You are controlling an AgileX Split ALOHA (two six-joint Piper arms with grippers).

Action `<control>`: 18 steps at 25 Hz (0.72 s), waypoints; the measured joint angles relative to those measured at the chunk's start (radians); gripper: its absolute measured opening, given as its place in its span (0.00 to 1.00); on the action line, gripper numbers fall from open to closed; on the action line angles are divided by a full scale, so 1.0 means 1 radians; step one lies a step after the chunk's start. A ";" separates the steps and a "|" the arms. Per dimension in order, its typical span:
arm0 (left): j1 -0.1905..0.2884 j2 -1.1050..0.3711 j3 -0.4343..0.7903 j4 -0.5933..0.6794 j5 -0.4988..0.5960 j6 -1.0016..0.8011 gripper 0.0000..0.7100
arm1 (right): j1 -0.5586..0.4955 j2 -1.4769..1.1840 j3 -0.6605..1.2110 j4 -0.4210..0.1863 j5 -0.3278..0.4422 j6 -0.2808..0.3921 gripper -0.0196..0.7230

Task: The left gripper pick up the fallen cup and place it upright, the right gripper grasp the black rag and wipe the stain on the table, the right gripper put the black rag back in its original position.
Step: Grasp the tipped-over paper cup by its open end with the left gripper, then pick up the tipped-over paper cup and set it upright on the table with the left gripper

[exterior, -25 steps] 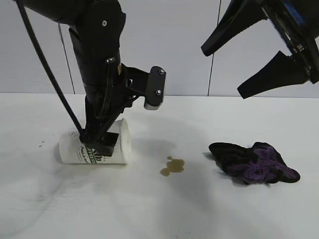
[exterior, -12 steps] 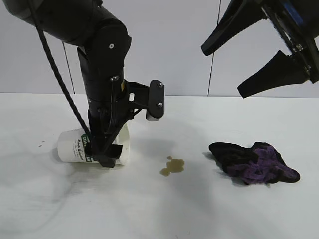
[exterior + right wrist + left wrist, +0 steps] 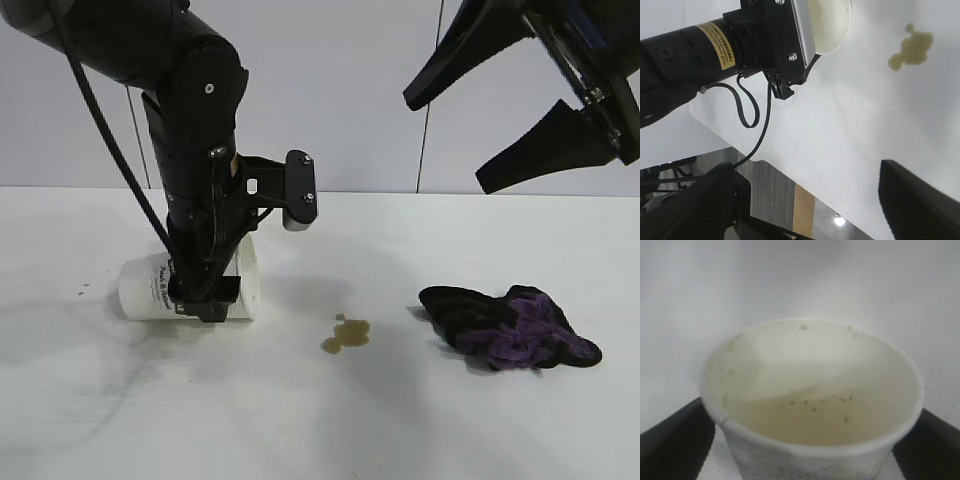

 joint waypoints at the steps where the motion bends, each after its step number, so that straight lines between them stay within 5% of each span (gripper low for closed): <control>1: 0.000 0.000 -0.001 0.000 -0.004 -0.002 0.73 | 0.000 0.000 0.000 0.000 -0.001 0.000 0.76; 14: 0.007 -0.150 -0.001 -0.005 -0.087 -0.192 0.71 | 0.000 0.000 0.000 0.000 -0.035 0.000 0.76; 18: 0.057 -0.259 -0.001 -0.058 -0.116 -0.284 0.71 | 0.000 0.000 0.000 0.000 -0.042 0.000 0.76</control>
